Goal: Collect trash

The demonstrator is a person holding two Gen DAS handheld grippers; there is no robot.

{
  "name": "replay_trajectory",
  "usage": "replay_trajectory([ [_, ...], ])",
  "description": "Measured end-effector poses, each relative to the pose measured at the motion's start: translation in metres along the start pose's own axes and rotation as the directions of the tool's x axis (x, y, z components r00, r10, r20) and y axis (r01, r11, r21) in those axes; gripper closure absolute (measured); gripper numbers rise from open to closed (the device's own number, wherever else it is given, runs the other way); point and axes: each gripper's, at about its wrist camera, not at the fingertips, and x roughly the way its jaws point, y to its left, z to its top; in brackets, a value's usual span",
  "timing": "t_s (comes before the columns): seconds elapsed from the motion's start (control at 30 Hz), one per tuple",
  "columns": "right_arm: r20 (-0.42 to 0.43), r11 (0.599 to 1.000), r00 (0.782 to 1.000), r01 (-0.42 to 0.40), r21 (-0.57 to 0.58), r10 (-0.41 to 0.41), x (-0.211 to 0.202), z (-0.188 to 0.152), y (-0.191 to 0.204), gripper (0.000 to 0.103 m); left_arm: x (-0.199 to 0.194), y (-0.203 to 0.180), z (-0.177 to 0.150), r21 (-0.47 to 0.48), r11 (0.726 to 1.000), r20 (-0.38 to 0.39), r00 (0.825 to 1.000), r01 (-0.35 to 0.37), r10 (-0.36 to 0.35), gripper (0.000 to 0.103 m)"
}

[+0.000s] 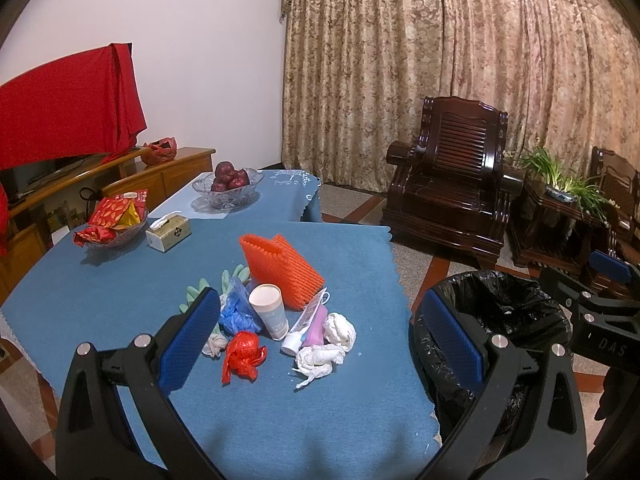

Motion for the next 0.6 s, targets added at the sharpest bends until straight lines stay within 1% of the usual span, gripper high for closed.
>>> replay_trajectory([
  [0.6,-0.002,1.000,1.000,0.000,-0.001,0.000,-0.0013,0.0003,0.0000,0.006,0.0002,0.0003,0.0000,-0.002,1.000,-0.002,1.000,0.000,0.000,0.005],
])
